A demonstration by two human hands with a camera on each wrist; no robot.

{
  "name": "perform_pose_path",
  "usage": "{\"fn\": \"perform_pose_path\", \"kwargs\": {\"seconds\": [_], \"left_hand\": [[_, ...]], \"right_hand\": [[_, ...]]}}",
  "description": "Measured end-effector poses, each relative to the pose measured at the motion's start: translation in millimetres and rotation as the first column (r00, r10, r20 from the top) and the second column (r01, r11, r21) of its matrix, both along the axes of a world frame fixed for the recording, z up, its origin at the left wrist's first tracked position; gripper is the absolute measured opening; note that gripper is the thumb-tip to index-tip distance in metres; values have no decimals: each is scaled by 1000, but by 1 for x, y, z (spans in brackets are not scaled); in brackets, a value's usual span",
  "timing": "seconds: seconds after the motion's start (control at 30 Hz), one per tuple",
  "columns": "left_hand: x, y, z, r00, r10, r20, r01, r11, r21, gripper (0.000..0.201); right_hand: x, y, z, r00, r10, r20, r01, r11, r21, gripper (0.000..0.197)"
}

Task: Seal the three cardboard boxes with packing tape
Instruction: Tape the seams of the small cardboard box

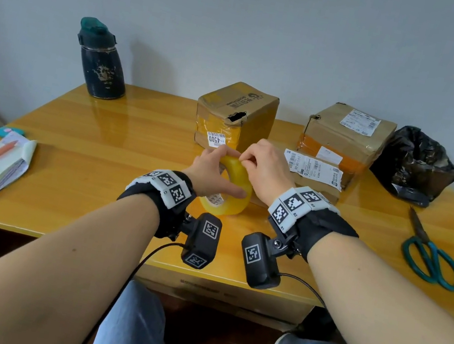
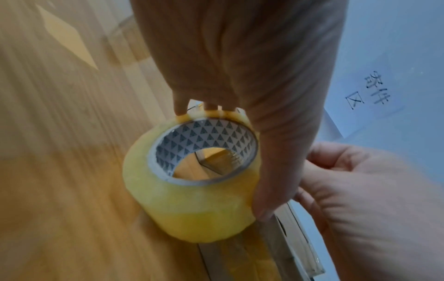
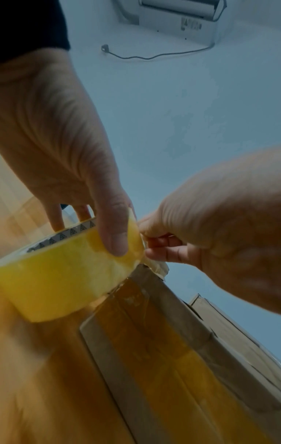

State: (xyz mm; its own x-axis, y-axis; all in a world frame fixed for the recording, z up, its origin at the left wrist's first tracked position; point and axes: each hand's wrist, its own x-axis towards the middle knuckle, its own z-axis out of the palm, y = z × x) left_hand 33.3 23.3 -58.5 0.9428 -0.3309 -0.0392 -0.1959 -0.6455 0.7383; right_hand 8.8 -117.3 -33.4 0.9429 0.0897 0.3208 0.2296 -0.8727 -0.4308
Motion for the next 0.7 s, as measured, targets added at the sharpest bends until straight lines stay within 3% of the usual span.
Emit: {"fn": "perform_pose_path", "kwargs": {"seconds": [0.7], "left_hand": [[9, 8, 5, 994, -52, -94, 44, 996, -82, 74]], "right_hand": [[0, -1, -10, 993, 48, 106, -53, 997, 49, 15]]}}
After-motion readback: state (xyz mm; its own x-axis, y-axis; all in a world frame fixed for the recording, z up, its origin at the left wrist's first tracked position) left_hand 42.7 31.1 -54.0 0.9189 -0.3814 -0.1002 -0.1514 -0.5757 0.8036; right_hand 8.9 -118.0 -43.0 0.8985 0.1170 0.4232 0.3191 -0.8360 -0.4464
